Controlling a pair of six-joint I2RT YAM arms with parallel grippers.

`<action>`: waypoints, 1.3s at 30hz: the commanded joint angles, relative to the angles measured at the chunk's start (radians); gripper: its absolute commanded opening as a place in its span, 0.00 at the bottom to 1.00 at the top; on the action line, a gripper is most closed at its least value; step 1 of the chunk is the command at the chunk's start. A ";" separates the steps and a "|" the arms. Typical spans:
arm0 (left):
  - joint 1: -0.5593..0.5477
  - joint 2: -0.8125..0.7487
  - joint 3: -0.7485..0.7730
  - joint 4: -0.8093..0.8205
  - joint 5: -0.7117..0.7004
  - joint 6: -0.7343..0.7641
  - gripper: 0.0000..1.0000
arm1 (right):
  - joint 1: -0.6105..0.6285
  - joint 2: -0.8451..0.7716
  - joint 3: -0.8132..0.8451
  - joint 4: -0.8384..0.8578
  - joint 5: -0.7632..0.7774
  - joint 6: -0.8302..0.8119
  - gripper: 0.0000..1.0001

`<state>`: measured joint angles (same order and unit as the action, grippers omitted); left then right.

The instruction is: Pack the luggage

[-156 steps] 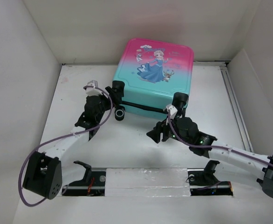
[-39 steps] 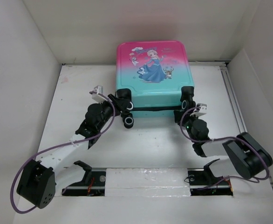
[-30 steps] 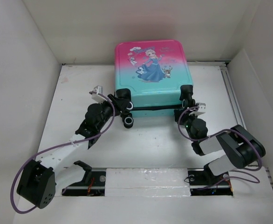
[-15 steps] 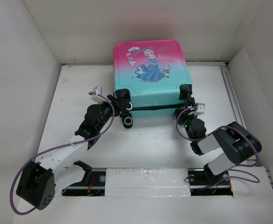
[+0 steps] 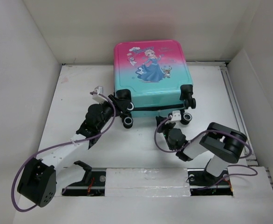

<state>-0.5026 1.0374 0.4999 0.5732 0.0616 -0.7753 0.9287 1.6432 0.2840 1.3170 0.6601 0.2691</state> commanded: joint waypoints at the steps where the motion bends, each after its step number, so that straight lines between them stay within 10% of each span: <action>1: -0.042 0.026 0.074 0.191 0.116 0.005 0.00 | 0.107 0.035 0.064 0.168 -0.080 -0.027 0.00; 14: -0.042 0.006 0.153 0.234 0.296 -0.107 0.00 | 0.222 0.392 0.562 0.228 -0.651 0.281 0.00; 18: -0.042 -0.036 0.138 0.234 0.297 -0.146 0.00 | 0.231 0.446 0.659 0.214 -0.651 0.303 0.00; 22: -0.042 -0.036 0.124 0.234 0.277 -0.156 0.00 | 0.231 0.411 0.598 0.237 -0.594 0.303 0.20; 30: -0.042 0.090 0.192 0.234 0.270 -0.124 0.00 | 0.213 0.132 0.197 0.173 -0.495 0.303 0.59; 35: -0.089 0.226 0.287 0.248 0.241 -0.078 0.00 | 0.213 -0.240 0.054 -0.287 -0.349 0.291 0.60; 37: -0.132 0.248 0.313 0.226 0.210 -0.032 0.10 | 0.213 -0.468 0.053 -0.511 -0.286 0.279 0.65; 39: -0.195 0.282 0.385 0.167 0.155 0.023 0.41 | 0.213 -0.613 0.076 -0.790 -0.196 0.262 0.66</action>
<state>-0.5953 1.3308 0.7483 0.5610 0.1585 -0.8822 1.1446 1.1870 0.3416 0.8894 0.3225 0.5552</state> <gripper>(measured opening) 0.458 0.656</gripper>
